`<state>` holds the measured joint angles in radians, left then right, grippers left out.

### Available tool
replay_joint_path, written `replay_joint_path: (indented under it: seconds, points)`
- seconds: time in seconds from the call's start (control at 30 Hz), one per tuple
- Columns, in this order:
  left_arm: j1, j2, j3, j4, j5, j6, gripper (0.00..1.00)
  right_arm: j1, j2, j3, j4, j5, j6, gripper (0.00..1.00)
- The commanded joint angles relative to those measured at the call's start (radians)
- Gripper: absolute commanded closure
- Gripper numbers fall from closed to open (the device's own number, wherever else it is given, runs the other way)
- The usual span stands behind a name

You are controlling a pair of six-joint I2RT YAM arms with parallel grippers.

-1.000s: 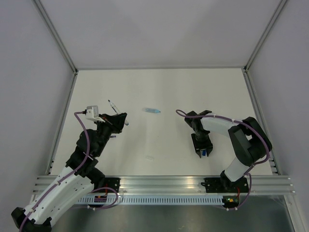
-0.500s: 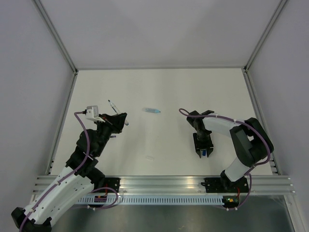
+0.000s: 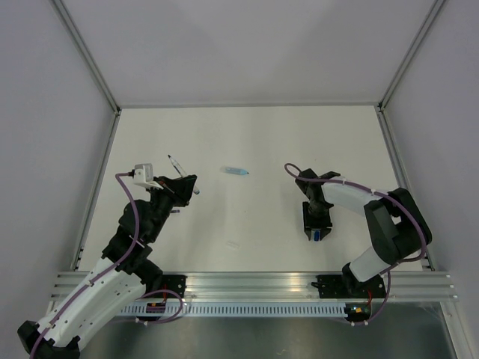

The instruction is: Insert the pens into the pen caps

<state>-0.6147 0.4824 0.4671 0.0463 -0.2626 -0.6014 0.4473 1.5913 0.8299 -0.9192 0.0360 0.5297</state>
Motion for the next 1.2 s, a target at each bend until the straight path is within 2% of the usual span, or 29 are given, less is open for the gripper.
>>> replay_joint_path:
  seconds: [0.0,0.47,0.63,0.7,0.83,0.93,1.0,1.03,1.17]
  points:
    - [0.000,0.001,0.008,0.009,-0.027,-0.009,0.98,-0.015,-0.011,-0.026,0.232,0.084,0.035,0.54]
    - [0.000,0.001,0.007,0.009,-0.032,-0.009,0.98,-0.036,-0.001,-0.037,0.203,0.111,-0.002,0.55]
    - [0.000,0.007,0.007,0.007,-0.030,-0.009,0.98,-0.035,-0.051,-0.005,0.163,0.110,-0.037,0.45]
    - [0.000,0.005,0.008,0.004,-0.033,-0.009,0.98,-0.035,-0.041,0.037,0.125,0.081,-0.121,0.42]
    - [0.000,-0.001,0.005,0.003,-0.040,-0.015,0.98,-0.012,-0.016,0.249,0.028,0.091,-0.296,0.40]
    - [0.000,-0.001,0.004,0.004,-0.044,-0.015,0.98,-0.001,-0.037,0.334,-0.015,0.056,-0.439,0.40]
    - [0.001,-0.001,0.004,0.004,-0.044,-0.017,0.98,0.001,-0.074,0.336,-0.038,-0.010,-0.512,0.39]
    - [0.000,-0.001,0.004,0.004,-0.044,-0.018,0.98,0.002,-0.086,0.324,-0.050,-0.027,-0.602,0.39]
    - [0.000,-0.016,0.002,0.001,-0.043,-0.018,0.98,0.001,-0.171,0.259,-0.006,-0.031,-0.697,0.37]
